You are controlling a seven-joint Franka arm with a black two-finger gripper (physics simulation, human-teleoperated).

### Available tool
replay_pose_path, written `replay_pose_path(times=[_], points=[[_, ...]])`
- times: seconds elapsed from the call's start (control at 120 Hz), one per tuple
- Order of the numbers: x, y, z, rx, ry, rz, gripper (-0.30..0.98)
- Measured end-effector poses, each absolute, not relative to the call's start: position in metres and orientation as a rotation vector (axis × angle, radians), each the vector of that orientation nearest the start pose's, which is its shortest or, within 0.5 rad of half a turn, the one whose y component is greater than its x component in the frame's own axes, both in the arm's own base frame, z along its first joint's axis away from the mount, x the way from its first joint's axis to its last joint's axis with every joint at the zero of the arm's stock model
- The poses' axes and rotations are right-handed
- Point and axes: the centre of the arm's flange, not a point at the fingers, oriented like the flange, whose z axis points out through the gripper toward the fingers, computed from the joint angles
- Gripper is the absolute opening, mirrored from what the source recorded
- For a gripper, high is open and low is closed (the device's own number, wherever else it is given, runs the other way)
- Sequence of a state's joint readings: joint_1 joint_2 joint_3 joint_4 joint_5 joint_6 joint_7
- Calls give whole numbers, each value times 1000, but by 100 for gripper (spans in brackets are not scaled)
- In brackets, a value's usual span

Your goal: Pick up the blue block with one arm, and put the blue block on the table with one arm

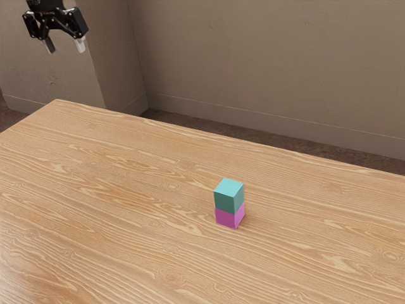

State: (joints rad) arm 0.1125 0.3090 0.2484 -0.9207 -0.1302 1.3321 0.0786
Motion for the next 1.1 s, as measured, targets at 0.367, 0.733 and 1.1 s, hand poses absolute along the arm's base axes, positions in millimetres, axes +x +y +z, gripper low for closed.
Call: replay_pose_path(times=[0.367, 0.733, 1.1], points=[[521, 116, 833, -3102, -218, -563, 66], [628, 138, 696, -2958, -263, -225, 66], [711, 88, 551, -3071, -116, -62, 66]])
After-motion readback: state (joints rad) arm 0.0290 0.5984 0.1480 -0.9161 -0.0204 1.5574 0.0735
